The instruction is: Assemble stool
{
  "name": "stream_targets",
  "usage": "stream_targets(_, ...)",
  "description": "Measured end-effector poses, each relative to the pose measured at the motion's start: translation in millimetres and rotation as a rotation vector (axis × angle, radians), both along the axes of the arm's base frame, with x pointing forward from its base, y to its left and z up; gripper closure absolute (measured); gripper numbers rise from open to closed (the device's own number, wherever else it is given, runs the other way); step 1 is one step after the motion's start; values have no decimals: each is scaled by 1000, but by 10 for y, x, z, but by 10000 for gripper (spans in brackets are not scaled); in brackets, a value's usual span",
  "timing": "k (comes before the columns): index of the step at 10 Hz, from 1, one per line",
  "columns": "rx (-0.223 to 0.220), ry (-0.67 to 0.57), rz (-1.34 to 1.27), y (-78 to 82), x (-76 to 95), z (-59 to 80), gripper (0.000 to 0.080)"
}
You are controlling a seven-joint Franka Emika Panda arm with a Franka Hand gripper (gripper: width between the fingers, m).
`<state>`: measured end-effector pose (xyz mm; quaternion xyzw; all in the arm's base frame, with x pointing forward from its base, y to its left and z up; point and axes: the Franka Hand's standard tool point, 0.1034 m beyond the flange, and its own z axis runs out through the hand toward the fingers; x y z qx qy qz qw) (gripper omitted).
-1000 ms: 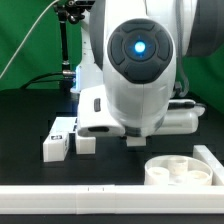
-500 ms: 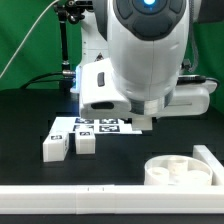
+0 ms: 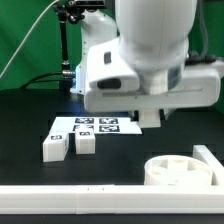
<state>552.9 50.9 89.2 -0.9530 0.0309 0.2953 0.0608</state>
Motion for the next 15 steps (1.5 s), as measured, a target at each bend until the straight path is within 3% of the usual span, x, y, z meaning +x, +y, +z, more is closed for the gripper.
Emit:
stream_targets(1, -6, -81, -6, 7, 96, 66, 457)
stream_targets(5, -36, -348, -30, -9, 215, 19, 457)
stream_targets(9, -58, -627, -15, 62, 392, 164, 457)
stream_targets(13, -84, -922, -32, 51, 492, 144, 457)
stream_targets(15, -72, -930, -4, 158, 555, 220, 457)
